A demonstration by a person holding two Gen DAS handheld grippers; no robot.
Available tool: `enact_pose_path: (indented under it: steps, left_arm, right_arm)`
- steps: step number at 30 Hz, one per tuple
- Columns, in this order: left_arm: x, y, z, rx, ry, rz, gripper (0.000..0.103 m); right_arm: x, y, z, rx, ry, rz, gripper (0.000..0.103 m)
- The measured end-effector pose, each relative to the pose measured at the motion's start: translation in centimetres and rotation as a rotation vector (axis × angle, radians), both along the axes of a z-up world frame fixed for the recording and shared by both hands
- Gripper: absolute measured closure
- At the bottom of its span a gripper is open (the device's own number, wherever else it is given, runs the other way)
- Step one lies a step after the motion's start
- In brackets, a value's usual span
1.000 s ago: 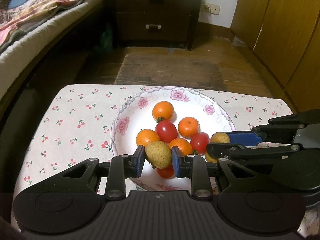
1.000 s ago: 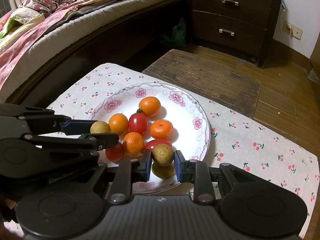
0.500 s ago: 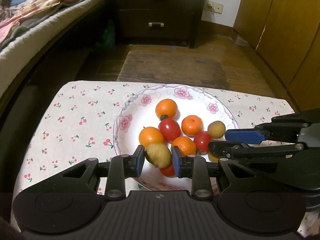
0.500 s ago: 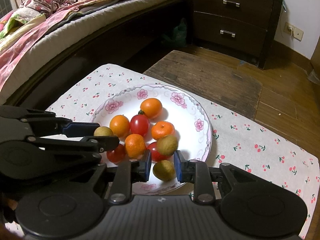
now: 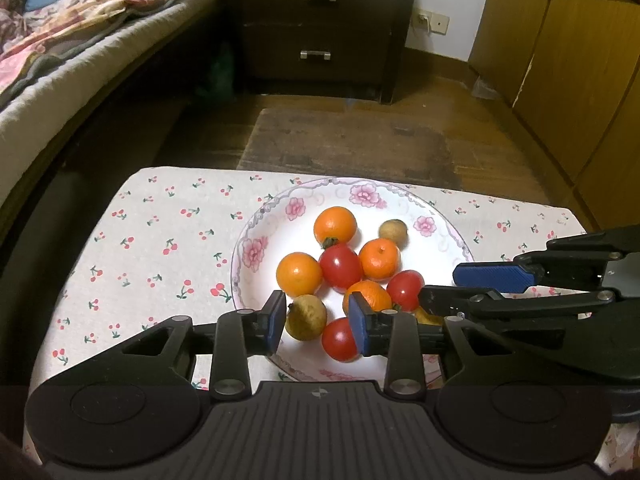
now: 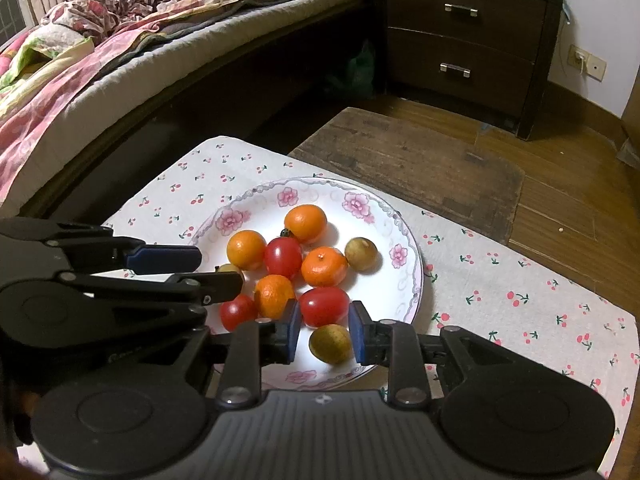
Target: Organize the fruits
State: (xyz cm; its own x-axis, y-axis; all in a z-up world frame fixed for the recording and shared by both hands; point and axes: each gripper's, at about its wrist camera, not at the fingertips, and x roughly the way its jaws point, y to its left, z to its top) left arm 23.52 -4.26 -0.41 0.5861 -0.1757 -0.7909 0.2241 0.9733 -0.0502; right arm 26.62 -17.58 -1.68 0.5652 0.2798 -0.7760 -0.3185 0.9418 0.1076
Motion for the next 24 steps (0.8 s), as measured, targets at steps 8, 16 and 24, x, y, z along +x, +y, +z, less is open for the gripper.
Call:
enact_pose_path:
  steps: [8,16,24]
  left_arm:
    - [-0.5,-0.1,0.4,0.010,-0.016,-0.006,0.057]
    - [-2.0,-0.1,1.1,0.030,-0.048,-0.025,0.048]
    - [-3.9,-0.3,1.7,0.064,-0.078,-0.026,0.038]
  right_arm:
    - [-0.4,-0.2,0.3,-0.003,0.001,-0.004,0.071]
    - [-1.6,-0.7,0.7,-0.019,0.009,-0.008,0.071]
    - [-3.4,-1.1,1.7,-0.011,0.000,-0.017,0.070]
